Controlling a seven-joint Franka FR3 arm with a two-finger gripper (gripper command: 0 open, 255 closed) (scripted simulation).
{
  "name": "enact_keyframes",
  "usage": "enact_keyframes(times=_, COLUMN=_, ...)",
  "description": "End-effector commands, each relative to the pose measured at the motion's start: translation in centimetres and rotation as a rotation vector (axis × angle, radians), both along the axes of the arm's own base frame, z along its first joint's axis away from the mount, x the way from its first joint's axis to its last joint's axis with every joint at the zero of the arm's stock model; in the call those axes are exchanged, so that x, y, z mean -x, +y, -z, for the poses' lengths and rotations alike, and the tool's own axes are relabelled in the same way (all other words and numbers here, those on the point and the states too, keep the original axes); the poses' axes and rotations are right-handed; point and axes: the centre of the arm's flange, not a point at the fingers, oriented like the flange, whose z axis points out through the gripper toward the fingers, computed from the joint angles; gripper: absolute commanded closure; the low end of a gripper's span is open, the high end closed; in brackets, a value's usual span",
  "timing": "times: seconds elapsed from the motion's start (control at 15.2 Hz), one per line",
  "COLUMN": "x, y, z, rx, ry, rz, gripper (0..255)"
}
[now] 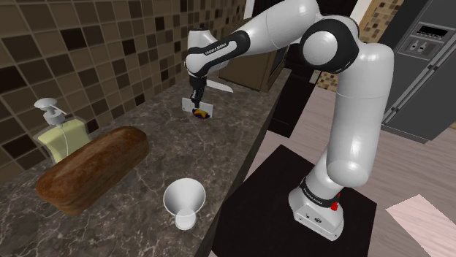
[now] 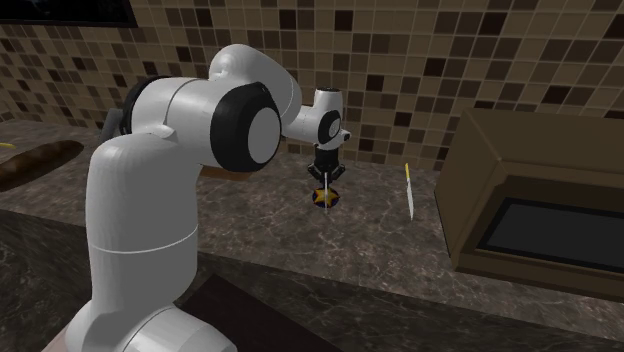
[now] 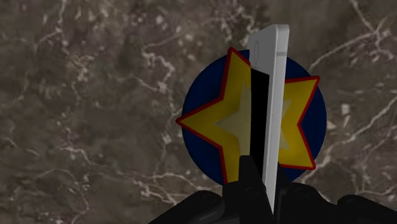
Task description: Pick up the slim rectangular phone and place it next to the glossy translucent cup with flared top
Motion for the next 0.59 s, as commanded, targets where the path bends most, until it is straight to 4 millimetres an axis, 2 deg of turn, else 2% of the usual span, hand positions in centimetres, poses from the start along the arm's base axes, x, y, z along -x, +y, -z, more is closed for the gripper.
enact_keyframes(times=0.0, x=0.0, y=0.0, z=-0.5, rx=0.000, ry=0.001, rz=0.000, gripper=255)
enact_keyframes(times=0.53, x=0.0, y=0.0, z=-4.7, rx=0.000, ry=0.001, rz=0.000, gripper=255)
